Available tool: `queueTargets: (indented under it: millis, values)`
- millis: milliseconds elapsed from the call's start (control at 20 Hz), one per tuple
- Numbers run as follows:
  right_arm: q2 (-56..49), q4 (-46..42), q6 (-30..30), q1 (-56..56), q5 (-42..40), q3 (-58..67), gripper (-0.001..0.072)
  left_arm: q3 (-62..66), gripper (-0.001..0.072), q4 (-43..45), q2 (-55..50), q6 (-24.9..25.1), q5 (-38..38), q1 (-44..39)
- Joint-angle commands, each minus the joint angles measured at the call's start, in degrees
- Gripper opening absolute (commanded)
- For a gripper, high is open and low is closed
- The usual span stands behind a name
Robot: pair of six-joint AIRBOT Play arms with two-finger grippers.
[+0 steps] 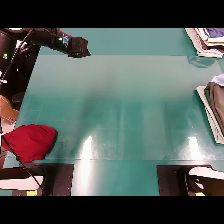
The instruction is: Fold the shirts.
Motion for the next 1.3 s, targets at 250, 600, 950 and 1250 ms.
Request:
queueTargets:
  millis: [250, 600, 950, 1250]
  values:
    - [10.21, -16.02, -3.39, -12.07, 10.60, -23.08, 0.0043, -0.02, 0.0025, 0.02, 0.00, 0.13, -0.39, -0.04]
    - [16.74, -20.59, -3.37, -20.61, 8.81, -30.58, 0.0460, -0.02, 0.0025, 0.02, 0.00, 0.55, -0.22, -0.04]
    - [17.40, -2.05, -2.34, -5.70, 6.67, -27.06, 0.0448, -0.02, 0.0025, 0.02, 0.00, 0.52, -0.17, -0.04]
    - [17.00, 0.31, -2.36, 27.69, 1.68, -27.04, 0.0318, -0.02, 0.0025, 0.02, 0.00, 0.50, 0.31, -0.04]
